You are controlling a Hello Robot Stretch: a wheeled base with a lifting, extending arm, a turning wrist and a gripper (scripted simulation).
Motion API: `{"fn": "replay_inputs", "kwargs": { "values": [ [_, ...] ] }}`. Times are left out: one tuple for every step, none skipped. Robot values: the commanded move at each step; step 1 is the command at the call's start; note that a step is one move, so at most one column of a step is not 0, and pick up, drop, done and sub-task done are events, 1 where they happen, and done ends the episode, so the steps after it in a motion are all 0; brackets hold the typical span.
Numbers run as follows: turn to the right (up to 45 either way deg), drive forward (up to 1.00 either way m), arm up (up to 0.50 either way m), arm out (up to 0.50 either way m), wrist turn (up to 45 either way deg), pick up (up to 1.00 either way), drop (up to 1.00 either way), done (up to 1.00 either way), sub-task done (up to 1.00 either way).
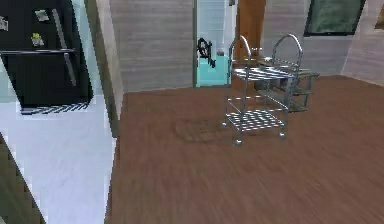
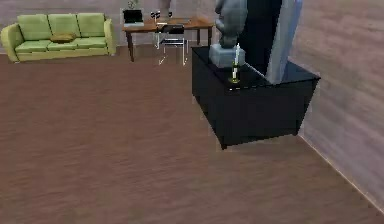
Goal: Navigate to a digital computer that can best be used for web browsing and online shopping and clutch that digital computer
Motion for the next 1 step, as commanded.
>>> {"fn": "replay_inputs", "kwargs": {
  "values": [
    [45.0,0.0,0.0,0.0,0.0,0.0,0.0,0.0,0.0]
  ]
}}
